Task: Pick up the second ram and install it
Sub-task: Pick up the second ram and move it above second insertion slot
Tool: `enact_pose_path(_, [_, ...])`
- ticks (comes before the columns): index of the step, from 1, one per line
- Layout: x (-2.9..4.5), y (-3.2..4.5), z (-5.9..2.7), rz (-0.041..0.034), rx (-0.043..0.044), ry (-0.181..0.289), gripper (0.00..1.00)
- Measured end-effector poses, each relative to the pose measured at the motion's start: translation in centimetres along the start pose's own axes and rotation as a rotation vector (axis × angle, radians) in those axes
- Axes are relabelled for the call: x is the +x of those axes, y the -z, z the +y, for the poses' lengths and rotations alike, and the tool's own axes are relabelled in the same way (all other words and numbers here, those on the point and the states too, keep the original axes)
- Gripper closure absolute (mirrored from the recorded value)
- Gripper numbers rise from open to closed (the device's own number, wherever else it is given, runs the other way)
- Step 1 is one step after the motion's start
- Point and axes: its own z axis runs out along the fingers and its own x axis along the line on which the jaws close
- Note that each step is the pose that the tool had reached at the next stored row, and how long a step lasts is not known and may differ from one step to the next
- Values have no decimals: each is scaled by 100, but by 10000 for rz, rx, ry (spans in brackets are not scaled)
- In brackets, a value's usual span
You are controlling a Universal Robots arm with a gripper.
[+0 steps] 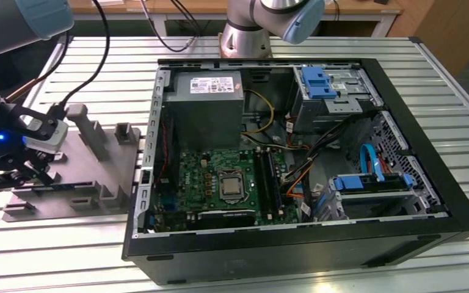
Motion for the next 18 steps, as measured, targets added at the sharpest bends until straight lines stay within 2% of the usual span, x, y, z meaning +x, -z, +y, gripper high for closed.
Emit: enact_pose_path(18, [0, 0, 0, 22, -42, 1695, 89])
